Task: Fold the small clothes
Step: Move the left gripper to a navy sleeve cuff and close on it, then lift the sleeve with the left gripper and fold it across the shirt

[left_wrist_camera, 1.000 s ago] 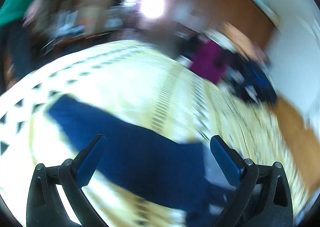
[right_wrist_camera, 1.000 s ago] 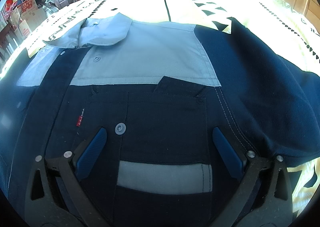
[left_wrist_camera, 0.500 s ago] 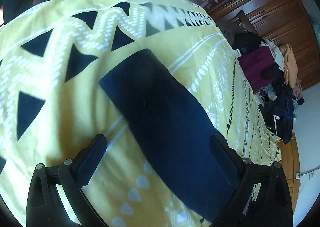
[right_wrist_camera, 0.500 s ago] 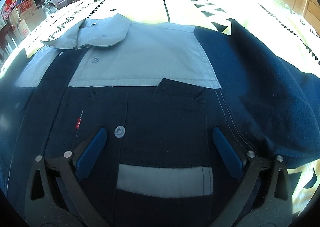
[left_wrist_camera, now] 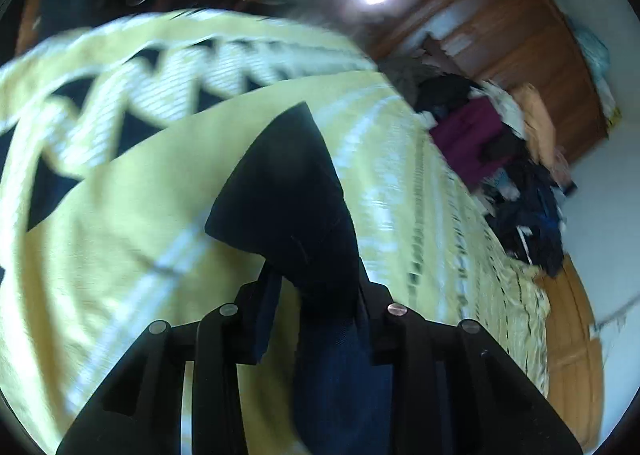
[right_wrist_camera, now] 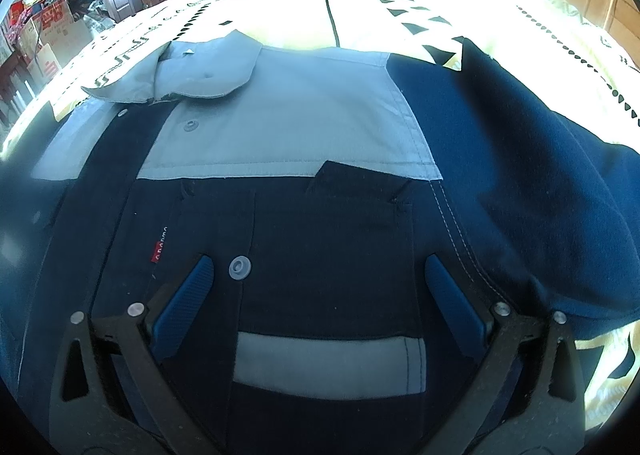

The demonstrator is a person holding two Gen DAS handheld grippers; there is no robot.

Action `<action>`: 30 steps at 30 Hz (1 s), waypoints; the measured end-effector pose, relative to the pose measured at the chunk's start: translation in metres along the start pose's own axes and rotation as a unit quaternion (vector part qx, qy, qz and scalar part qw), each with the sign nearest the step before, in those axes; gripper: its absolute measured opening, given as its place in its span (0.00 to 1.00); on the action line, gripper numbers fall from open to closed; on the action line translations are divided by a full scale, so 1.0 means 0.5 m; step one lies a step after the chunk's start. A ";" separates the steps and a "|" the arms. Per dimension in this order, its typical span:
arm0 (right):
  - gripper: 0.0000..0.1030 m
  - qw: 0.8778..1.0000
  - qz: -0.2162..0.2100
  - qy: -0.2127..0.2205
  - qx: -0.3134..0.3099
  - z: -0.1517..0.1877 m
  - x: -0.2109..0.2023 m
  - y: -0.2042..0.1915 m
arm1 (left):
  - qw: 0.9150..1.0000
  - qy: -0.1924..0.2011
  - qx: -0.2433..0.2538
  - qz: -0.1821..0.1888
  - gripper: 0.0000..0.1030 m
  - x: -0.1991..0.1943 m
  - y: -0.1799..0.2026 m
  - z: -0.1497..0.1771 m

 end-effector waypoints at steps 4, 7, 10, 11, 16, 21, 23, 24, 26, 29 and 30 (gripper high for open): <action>1.00 0.999 -0.027 0.012 0.022 -0.008 -0.014 0.003 | 0.990 0.003 0.102 0.098 0.32 -0.048 0.269 0.051; 0.99 0.996 -0.070 0.024 0.056 -0.021 -0.040 0.014 | 0.964 -0.012 0.169 0.204 0.32 -0.098 0.529 0.151; 0.99 0.991 -0.094 0.046 0.084 -0.035 -0.073 0.039 | 0.927 -0.047 0.203 0.311 0.38 -0.131 0.751 0.298; 0.99 0.988 -0.105 0.050 0.097 -0.037 -0.083 0.048 | 0.910 -0.077 0.215 0.346 0.47 -0.127 0.823 0.371; 0.99 0.981 -0.148 0.041 0.114 -0.030 -0.110 0.063 | 0.883 -0.198 0.226 0.362 0.61 -0.066 0.917 0.619; 0.99 0.972 -0.201 0.028 0.114 -0.041 -0.110 0.045 | 0.912 -0.195 0.208 0.296 0.62 -0.069 0.791 0.623; 1.00 0.970 -0.216 0.029 0.111 -0.061 -0.100 0.028 | 0.926 -0.179 0.214 0.253 0.63 -0.067 0.730 0.601; 0.99 0.969 -0.221 0.030 0.108 -0.069 -0.095 0.020 | 0.934 -0.171 0.212 0.230 0.63 -0.064 0.695 0.585; 0.99 0.968 -0.226 0.025 0.110 -0.089 -0.069 0.006 | 0.946 -0.156 0.204 0.198 0.64 -0.061 0.633 0.557; 0.95 0.965 -0.233 -0.008 0.123 -0.085 -0.022 -0.013 | 0.961 -0.130 0.189 0.152 0.64 -0.046 0.547 0.508; 0.96 0.967 -0.224 -0.021 0.118 -0.078 -0.004 -0.019 | 0.965 -0.126 0.180 0.145 0.64 -0.035 0.522 0.497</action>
Point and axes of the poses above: each gripper's, at about its wrist camera, not at the fingertips, and x roughly the way its jaws point, y to its right, z to its underside, the point moved 10 cm from there along x, roughly the way its jaws point, and after that the axes turned 4 degrees about y, right-handed, at the moved point
